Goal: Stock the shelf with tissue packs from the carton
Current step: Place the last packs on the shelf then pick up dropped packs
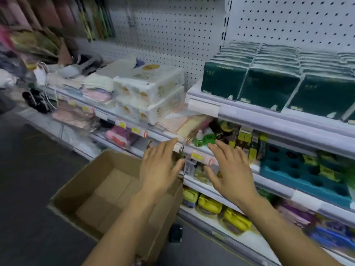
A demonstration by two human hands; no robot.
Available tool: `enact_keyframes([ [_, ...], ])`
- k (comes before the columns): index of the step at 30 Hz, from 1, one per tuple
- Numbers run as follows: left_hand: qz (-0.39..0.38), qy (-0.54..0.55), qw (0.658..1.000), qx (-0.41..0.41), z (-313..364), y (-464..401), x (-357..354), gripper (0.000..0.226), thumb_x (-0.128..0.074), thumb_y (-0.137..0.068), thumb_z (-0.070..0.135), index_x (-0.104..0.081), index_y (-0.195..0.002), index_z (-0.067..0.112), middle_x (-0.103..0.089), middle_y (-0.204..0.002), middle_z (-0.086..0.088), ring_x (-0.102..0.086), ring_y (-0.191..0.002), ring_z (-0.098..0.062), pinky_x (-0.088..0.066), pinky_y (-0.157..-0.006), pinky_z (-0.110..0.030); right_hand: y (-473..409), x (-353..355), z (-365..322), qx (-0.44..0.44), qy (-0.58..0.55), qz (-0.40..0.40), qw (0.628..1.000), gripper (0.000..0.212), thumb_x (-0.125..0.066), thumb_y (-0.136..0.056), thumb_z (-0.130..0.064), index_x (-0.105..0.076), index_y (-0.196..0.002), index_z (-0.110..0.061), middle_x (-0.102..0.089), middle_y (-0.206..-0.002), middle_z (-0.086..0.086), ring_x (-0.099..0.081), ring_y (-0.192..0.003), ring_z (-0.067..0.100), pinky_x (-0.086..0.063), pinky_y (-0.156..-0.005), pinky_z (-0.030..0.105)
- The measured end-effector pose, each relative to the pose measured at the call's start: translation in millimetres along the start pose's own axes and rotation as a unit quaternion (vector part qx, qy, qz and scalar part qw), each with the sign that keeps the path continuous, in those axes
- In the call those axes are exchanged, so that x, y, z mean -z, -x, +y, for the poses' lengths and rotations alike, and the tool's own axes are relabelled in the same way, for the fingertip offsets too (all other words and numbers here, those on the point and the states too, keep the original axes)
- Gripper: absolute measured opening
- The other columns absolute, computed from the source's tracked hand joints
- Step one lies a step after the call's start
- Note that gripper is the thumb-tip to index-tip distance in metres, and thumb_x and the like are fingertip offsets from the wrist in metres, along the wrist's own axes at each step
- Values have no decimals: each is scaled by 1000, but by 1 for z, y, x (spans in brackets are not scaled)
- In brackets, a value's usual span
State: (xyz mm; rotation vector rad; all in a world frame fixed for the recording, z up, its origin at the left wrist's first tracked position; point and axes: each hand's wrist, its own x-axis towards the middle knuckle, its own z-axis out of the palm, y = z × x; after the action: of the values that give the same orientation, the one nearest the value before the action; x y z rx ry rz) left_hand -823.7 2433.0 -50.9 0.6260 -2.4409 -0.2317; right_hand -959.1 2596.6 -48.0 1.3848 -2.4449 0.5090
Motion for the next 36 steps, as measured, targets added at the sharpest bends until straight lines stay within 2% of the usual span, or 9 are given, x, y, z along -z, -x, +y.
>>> enact_keyframes([
  [6, -92, -41, 992, 75, -22, 98, -9, 60, -61, -90, 46, -48, -142, 19, -67, -120, -3, -62, -108, -27, -47, -91, -39, 47, -58, -23, 45, -13, -85, 995, 55, -51, -88, -45, -51, -136, -18, -60, -129, 5, -58, -111, 30, -48, -89, 44],
  [12, -84, -99, 987, 91, -21, 203, -13, 58, -47, -84, 45, -60, -129, 11, -69, -107, -4, -66, -95, -26, -47, -91, -38, 112, -103, -44, 96, -52, -169, 980, 56, -41, -89, -46, -49, -137, -19, -59, -129, 0, -56, -114, 25, -43, -89, 40],
  [15, -96, -115, 980, 132, -15, 251, -17, 57, -46, -84, 45, -60, -127, 11, -65, -116, -7, -62, -109, -29, -46, -100, -47, 146, -114, -51, 110, -79, -184, 974, 54, -44, -90, -44, -50, -137, -19, -57, -132, 2, -55, -117, 27, -43, -92, 42],
  [19, -95, -115, 967, 208, -6, 311, -27, 60, -69, -82, 40, -55, -135, 15, -55, -139, -7, -45, -131, -26, -32, -112, -49, 185, -132, -48, 124, -109, -213, 963, 54, -63, -91, -32, -49, -140, -17, -53, -139, 5, -53, -121, 32, -44, -96, 47],
  [22, -68, -105, 957, 260, 1, 352, -44, 54, -56, -89, 43, -52, -136, 17, -49, -144, -5, -46, -132, -26, -33, -112, -48, 210, -158, -36, 121, -117, -240, 956, 55, -67, -88, -28, -50, -138, -14, -55, -135, 9, -55, -117, 35, -48, -92, 49],
  [26, -25, -63, 952, 299, 3, 400, -95, 40, -51, -90, 39, -56, -125, 20, -56, -128, 2, -57, -109, -22, -48, -91, -40, 235, -222, -13, 112, -99, -301, 942, 54, -61, -91, -31, -46, -140, -16, -51, -137, 7, -52, -121, 31, -47, -94, 45],
  [29, -57, -39, 941, 331, -12, 438, -156, 38, -52, -89, 39, -55, -122, 21, -57, -121, 3, -60, -102, -22, -51, -82, -38, 248, -289, 7, 110, -73, -337, 932, 53, -54, -94, -36, -43, -143, -19, -47, -139, 5, -50, -122, 28, -47, -91, 41],
  [32, -122, -23, 922, 367, -39, 475, -229, 47, -59, -92, 40, -52, -133, 20, -56, -131, 0, -58, -113, -24, -50, -92, -39, 260, -362, 29, 117, -41, -377, 918, 55, -50, -95, -38, -38, -146, -20, -44, -140, 6, -49, -121, 29, -48, -89, 41],
  [36, -214, -11, 878, 429, -86, 502, -320, 67, -57, -95, 47, -33, -151, 21, -35, -155, -2, -38, -139, -24, -38, -111, -43, 266, -454, 51, 113, -16, -416, 902, 59, -49, -96, -39, -30, -149, -21, -39, -145, 7, -44, -127, 28, -47, -93, 40],
])
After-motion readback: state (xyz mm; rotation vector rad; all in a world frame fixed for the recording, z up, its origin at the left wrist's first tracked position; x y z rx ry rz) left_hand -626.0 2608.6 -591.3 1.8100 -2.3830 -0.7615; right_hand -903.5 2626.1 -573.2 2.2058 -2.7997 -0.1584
